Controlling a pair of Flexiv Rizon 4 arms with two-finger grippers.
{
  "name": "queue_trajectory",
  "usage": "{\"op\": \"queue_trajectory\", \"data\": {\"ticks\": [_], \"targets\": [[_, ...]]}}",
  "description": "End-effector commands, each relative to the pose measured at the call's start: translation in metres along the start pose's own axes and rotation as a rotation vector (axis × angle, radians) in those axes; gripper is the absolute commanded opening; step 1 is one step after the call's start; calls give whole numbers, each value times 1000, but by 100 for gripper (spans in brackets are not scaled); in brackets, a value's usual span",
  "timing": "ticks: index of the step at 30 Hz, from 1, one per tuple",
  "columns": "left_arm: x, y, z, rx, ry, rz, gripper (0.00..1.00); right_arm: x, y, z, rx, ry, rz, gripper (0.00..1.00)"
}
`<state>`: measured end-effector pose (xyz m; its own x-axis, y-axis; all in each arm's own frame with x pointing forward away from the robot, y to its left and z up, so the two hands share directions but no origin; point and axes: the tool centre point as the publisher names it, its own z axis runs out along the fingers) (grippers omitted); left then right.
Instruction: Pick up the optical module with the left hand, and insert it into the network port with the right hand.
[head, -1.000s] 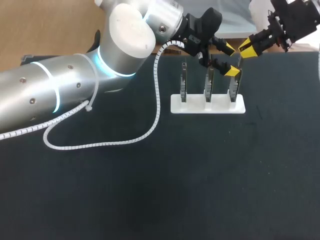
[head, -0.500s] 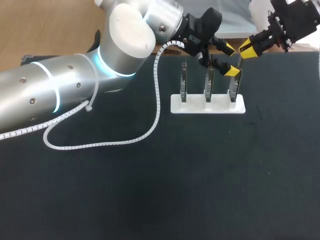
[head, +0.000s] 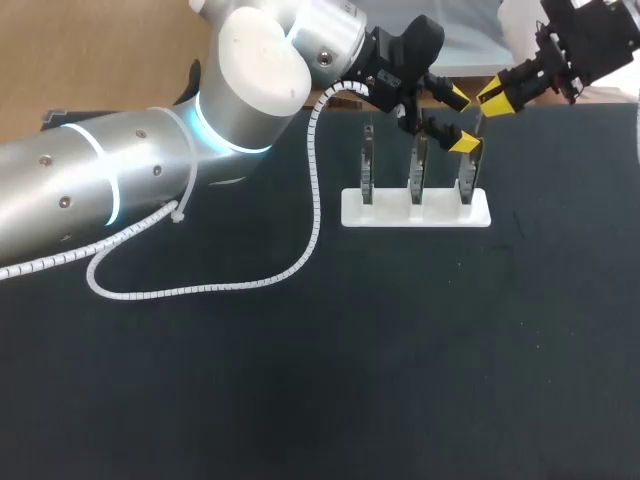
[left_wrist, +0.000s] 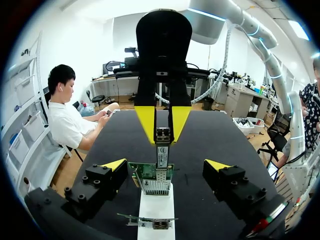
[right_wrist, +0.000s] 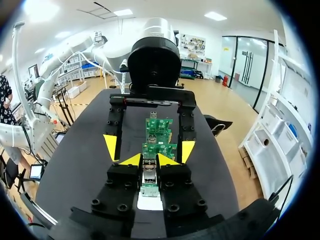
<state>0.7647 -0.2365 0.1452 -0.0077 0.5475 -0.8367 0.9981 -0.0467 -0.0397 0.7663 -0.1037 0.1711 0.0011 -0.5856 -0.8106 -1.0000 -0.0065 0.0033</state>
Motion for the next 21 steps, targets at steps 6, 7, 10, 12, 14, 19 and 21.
{"op": "queue_trajectory", "data": {"ticks": [6,7,10,12,14,19,21], "targets": [[-1,2,0,4,4,0,100,0,0,0,0,4,-5,0],[-1,2,0,4,4,0,100,0,0,0,0,5,-5,0],[-1,2,0,4,4,0,100,-1,0,-1,1,1,-6,0],[-1,2,0,4,4,0,100,-3,0,-1,0,-2,-11,0],[-1,2,0,4,4,0,100,-3,-1,-1,0,-2,-13,0],[-1,2,0,4,4,0,100,-2,0,-1,-2,3,-11,0],[-1,2,0,4,4,0,100,-1,0,-1,-3,5,-11,0]]}}
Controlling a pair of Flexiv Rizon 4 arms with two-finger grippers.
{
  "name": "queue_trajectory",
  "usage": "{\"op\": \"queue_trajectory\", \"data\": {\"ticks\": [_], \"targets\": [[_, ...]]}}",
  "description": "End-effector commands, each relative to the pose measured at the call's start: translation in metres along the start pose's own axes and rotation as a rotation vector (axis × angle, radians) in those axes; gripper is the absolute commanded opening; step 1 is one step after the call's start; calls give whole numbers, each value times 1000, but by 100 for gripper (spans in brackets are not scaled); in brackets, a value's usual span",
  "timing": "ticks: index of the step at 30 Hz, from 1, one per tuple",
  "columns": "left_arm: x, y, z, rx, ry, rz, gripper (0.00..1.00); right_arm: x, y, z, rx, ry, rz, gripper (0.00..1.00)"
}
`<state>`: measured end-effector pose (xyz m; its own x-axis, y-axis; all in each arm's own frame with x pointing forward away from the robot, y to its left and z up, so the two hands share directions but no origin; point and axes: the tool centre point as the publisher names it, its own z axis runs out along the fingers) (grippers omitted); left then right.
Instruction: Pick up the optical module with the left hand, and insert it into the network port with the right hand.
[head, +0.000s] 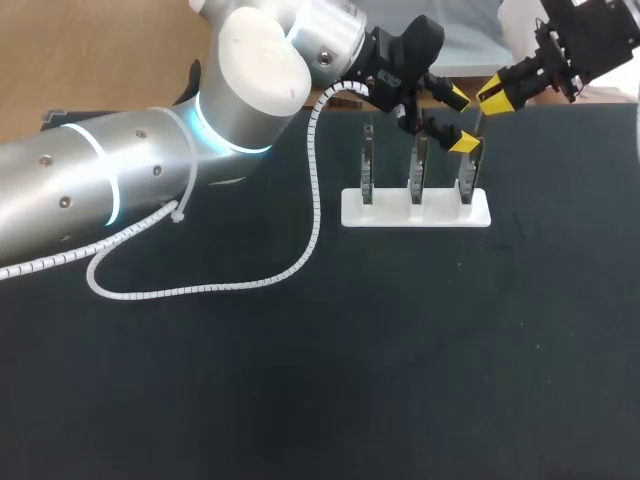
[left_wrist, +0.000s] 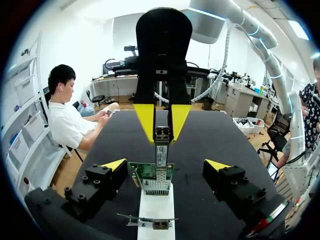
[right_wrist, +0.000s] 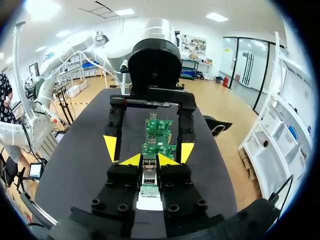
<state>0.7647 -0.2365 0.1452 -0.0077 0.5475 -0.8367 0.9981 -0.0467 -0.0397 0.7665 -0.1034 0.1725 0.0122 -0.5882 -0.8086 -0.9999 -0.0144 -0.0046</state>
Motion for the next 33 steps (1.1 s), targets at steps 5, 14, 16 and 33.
{"op": "queue_trajectory", "data": {"ticks": [5,14,16,33], "targets": [[-1,2,0,4,4,0,100,1,-1,0,-1,7,-1,0],[-1,2,0,4,4,0,100,1,-1,1,0,18,-6,0],[-1,2,0,4,4,0,100,2,-1,2,-1,17,-5,0],[-1,2,0,4,4,0,100,7,0,6,-5,22,15,5]]}}
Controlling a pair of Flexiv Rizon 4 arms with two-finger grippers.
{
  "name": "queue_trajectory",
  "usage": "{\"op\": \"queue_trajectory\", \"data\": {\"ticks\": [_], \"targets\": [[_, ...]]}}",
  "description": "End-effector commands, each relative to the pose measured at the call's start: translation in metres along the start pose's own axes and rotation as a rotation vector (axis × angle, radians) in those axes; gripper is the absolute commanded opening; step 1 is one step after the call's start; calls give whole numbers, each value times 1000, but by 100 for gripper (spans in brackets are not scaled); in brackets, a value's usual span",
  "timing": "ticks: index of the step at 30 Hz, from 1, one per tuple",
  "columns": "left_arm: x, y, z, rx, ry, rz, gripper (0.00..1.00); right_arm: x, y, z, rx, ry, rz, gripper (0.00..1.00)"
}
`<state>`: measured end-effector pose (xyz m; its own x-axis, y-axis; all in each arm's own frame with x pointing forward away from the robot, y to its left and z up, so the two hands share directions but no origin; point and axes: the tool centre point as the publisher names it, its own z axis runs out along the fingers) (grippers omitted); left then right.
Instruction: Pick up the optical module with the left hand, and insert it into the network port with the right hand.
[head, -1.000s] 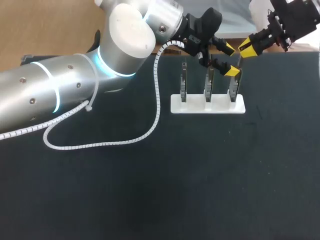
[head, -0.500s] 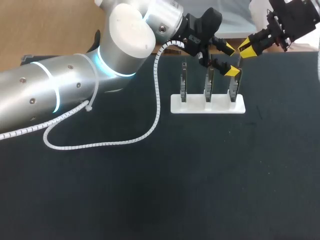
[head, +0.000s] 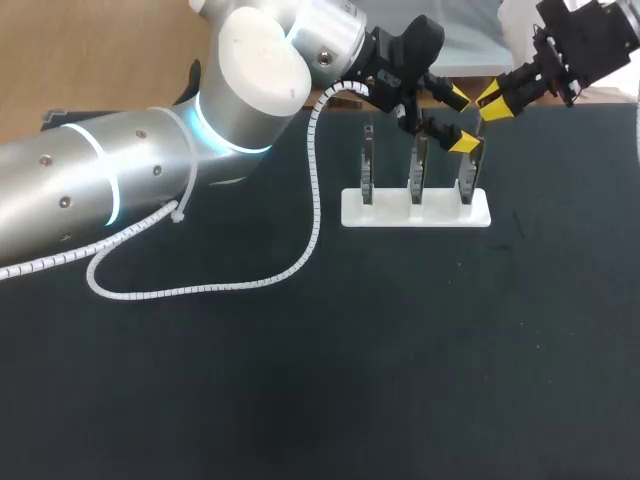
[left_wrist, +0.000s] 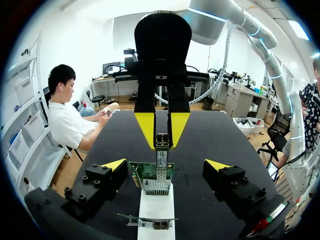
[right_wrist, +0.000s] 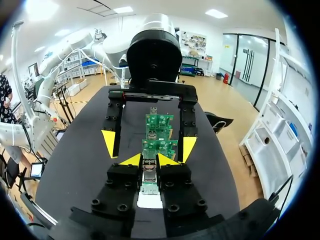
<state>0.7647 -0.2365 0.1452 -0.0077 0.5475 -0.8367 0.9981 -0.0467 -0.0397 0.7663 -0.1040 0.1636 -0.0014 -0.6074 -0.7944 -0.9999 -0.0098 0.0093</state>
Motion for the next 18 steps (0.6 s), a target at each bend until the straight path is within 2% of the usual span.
{"op": "queue_trajectory", "data": {"ticks": [1,2,12,18], "targets": [[-1,2,0,4,4,0,100,0,-1,1,0,-2,0,49],[-1,2,0,4,4,0,100,-1,-1,1,-2,-4,-2,100],[-1,2,0,4,4,0,100,-1,1,-6,14,-6,-1,100],[-1,2,0,4,4,0,100,1,1,-19,22,-52,27,100]]}}
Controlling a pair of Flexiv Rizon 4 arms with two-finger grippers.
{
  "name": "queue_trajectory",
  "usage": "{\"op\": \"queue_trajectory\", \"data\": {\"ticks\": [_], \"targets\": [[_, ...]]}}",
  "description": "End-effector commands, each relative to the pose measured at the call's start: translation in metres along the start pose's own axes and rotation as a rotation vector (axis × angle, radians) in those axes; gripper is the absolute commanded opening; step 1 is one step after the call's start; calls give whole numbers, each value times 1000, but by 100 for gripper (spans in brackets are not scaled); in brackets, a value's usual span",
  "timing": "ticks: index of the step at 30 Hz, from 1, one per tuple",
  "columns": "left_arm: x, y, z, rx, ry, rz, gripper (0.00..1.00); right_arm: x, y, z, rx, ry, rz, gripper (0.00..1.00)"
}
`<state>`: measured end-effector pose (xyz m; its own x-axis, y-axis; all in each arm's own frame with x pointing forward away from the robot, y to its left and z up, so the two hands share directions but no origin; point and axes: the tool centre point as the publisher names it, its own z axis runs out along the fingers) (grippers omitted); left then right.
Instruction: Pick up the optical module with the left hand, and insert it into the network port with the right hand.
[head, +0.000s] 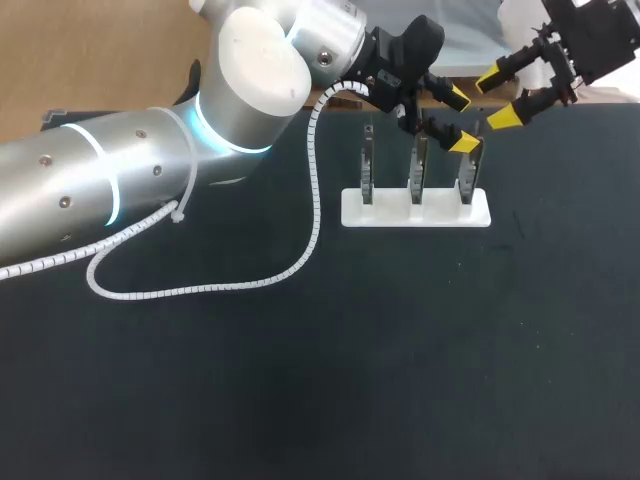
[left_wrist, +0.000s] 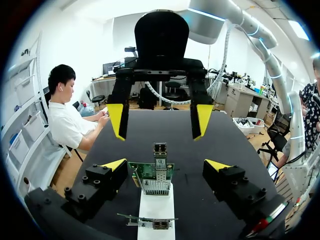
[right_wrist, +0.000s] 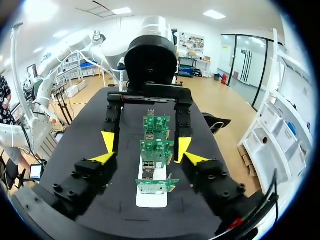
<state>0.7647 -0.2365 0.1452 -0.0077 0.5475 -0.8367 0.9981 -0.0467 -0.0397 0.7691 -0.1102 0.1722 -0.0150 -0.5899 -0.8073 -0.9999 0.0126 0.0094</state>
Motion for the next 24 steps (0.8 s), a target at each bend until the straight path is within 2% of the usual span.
{"op": "queue_trajectory", "data": {"ticks": [1,4,18,19,20,21,24], "targets": [[-1,2,0,4,4,0,100,4,3,-11,0,-41,18,100],[-1,2,0,4,4,0,100,6,3,-17,-14,-57,15,100],[-1,2,0,4,4,0,100,7,4,-22,18,-72,8,100],[-1,2,0,4,4,0,100,7,4,-22,30,-71,3,15],[-1,2,0,4,4,0,100,7,3,-22,31,-80,-1,0],[-1,2,0,4,4,0,100,4,5,-23,17,-81,-33,0],[-1,2,0,4,4,0,100,2,6,-22,25,-83,-34,0]]}}
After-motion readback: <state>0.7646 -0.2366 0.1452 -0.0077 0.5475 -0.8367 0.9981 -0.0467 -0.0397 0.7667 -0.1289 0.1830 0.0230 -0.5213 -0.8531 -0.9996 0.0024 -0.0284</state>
